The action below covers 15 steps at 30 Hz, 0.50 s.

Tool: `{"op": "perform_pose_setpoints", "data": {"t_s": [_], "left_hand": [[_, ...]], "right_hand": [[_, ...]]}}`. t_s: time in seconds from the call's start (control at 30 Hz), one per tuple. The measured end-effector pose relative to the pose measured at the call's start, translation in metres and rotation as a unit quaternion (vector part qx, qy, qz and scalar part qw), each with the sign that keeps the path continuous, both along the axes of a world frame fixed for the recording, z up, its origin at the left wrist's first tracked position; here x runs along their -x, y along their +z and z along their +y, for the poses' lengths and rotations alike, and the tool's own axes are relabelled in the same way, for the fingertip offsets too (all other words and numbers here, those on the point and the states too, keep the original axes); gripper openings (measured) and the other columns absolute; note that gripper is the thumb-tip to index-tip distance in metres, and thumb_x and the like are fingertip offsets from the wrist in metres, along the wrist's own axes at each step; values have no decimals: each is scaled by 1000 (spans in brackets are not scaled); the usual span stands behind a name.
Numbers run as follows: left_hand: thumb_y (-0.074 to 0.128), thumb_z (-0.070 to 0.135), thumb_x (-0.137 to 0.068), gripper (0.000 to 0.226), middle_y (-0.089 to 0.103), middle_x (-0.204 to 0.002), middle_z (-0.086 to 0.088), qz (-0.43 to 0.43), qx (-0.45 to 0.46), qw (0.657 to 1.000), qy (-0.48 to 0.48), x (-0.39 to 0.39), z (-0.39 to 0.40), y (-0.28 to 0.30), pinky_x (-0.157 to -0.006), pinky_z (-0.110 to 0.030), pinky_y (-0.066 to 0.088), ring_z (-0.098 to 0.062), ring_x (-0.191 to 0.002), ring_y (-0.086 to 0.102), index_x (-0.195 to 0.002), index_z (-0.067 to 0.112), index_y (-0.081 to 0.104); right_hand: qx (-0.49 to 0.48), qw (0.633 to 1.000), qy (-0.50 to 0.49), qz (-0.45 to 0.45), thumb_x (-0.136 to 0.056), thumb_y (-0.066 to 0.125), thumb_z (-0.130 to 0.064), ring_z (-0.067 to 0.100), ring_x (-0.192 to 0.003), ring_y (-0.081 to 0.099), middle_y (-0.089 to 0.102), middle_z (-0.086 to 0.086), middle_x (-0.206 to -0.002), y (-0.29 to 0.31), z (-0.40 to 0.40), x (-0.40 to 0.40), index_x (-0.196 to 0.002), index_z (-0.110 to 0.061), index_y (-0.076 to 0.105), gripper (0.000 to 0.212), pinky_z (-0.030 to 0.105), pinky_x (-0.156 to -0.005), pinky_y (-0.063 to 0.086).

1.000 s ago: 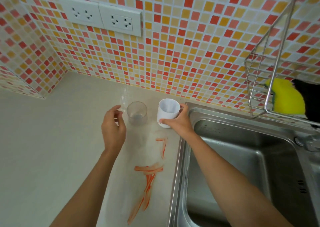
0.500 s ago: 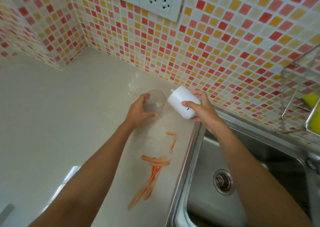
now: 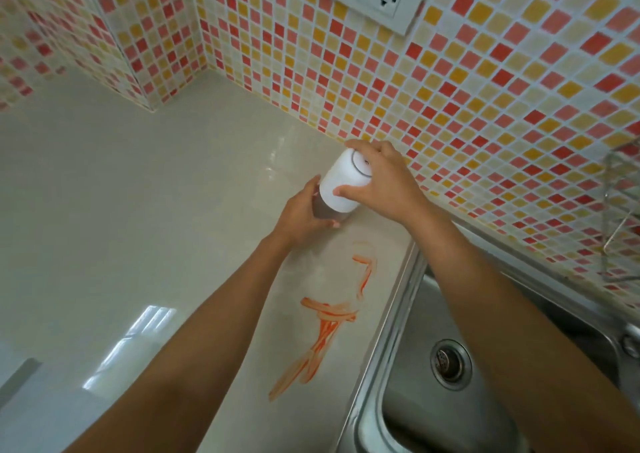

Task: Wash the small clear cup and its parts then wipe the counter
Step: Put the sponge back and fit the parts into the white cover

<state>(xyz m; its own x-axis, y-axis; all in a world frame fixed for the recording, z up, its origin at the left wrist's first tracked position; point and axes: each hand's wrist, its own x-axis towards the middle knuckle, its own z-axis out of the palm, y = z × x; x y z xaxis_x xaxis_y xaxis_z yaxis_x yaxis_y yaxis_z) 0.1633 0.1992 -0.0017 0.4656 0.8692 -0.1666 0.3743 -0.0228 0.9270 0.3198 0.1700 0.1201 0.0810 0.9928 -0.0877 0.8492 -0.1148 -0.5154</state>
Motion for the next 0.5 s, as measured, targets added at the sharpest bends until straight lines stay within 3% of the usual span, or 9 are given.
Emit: {"op": "perform_pose_setpoints", "data": {"t_s": [0.1,0.2,0.33,0.43,0.5], "left_hand": [[88,31,-64,112,51,-141,-1,-17,17,1000,13,5,-2,-3,-101,-27,39,-17,-125,50,-152,18,19],[89,39,-58,107,57,-133,5,-45,7,999,16,8,-3,-6,-102,-35,46,-13,-119,57,-147,29,30],[88,36,-63,86,63,-119,14,-66,-7,998,11,4,-2,0,-90,-23,52,-5,-103,63,-137,36,44],[86,39,-64,81,66,-114,13,-52,-14,999,8,3,0,-2,-87,-20,52,-5,-99,65,-135,34,48],[85,39,-65,78,66,-115,13,-38,-23,999,3,4,0,-6,-85,-16,50,-3,-99,63,-134,32,49]], "right_hand": [[18,997,44,-54,-73,80,-43,27,-128,33,37,4,-141,-6,2,9,-144,-36,39,83,43,-103,39],[32,997,42,-53,-76,79,-39,29,-129,34,34,4,-145,-18,0,13,-147,-36,36,83,44,-105,39],[24,1000,9,13,-73,82,-37,25,-131,38,32,3,-147,-32,-4,12,-151,-34,25,97,37,-104,38],[48,989,-59,127,-67,87,-38,16,-132,38,35,-2,-148,-41,-10,11,-151,-28,19,108,30,-105,37],[85,955,-117,260,-74,80,-44,14,-128,46,46,-12,-136,-46,-17,8,-145,-30,30,88,35,-101,48]]}}
